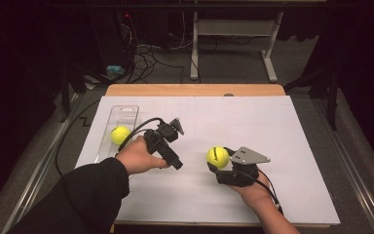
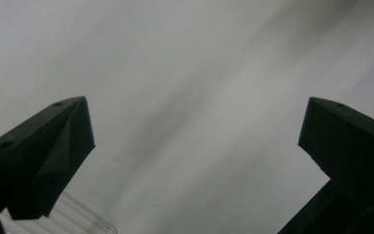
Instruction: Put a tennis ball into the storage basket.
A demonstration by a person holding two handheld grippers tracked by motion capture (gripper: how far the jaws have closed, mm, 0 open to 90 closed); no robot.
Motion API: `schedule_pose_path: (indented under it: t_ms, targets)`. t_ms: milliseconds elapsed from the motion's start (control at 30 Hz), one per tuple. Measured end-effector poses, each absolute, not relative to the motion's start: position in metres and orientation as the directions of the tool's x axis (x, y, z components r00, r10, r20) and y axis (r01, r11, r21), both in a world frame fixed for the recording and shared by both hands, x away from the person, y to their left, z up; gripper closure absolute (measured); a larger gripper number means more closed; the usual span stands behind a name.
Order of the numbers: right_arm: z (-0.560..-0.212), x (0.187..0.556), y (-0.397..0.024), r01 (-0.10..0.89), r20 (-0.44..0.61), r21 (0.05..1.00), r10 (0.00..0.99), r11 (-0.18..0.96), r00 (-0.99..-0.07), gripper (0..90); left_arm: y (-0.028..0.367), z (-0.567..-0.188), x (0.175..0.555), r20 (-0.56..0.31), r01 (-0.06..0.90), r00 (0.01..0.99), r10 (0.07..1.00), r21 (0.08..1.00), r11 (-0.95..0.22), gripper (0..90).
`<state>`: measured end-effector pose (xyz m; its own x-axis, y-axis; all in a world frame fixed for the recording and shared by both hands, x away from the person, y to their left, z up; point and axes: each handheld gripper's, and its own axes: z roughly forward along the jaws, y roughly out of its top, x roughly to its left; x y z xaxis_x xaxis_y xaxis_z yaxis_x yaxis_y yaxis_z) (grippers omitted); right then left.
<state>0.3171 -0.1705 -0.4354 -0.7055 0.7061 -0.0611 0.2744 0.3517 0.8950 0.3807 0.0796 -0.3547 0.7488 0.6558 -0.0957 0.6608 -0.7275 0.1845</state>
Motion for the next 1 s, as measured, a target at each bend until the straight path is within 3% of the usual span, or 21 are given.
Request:
schedule_pose_path:
  t_ms: [1000]
  targets:
    - [-0.455, 0.302, -0.144, 0.242, -0.039, 0.91, 0.652, 0.336, -0.757, 27.5, 0.035, -0.335, 0.372, -0.102, 0.601, 0.798, 0.594, 0.197, -0.774, 0.6]
